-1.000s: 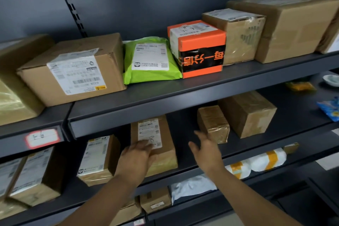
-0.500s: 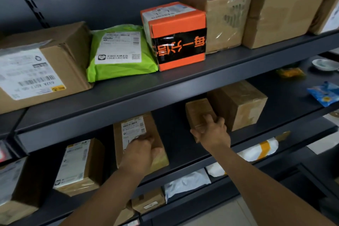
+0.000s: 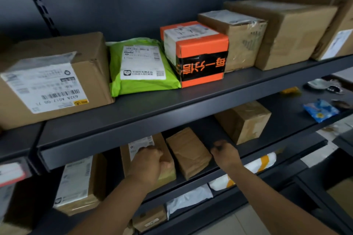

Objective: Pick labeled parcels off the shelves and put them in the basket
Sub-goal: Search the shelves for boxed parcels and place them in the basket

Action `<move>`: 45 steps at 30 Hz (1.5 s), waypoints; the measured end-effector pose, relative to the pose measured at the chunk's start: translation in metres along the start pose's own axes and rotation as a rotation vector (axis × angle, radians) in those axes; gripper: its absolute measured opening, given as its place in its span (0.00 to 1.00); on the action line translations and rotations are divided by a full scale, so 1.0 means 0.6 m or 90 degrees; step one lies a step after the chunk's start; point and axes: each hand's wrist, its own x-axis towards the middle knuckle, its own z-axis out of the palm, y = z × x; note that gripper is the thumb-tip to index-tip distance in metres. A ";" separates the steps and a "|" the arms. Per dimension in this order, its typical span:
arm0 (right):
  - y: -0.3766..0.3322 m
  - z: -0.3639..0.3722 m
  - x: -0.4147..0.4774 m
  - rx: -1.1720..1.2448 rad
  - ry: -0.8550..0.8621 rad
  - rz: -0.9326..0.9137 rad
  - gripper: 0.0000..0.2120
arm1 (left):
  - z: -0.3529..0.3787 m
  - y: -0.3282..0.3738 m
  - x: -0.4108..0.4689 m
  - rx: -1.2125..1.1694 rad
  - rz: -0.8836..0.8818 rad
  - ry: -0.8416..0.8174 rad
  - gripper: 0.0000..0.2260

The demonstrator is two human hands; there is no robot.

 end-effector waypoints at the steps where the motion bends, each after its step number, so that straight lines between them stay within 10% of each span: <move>1: 0.002 -0.003 -0.001 -0.015 0.026 -0.013 0.15 | -0.001 0.000 0.001 0.003 -0.001 -0.001 0.21; 10: -0.058 0.061 -0.048 -0.389 -0.081 -0.198 0.40 | 0.004 -0.009 0.009 0.045 0.029 0.011 0.22; 18: -0.020 0.015 0.001 0.224 -0.119 0.064 0.22 | 0.007 -0.011 0.014 0.035 0.039 0.014 0.22; 35: 0.027 -0.031 0.062 0.218 -0.109 0.006 0.21 | 0.065 0.045 -0.016 0.128 0.197 0.187 0.25; 45: 0.074 -0.055 0.094 0.208 -0.175 0.039 0.11 | 0.120 0.155 0.003 0.041 0.176 0.052 0.22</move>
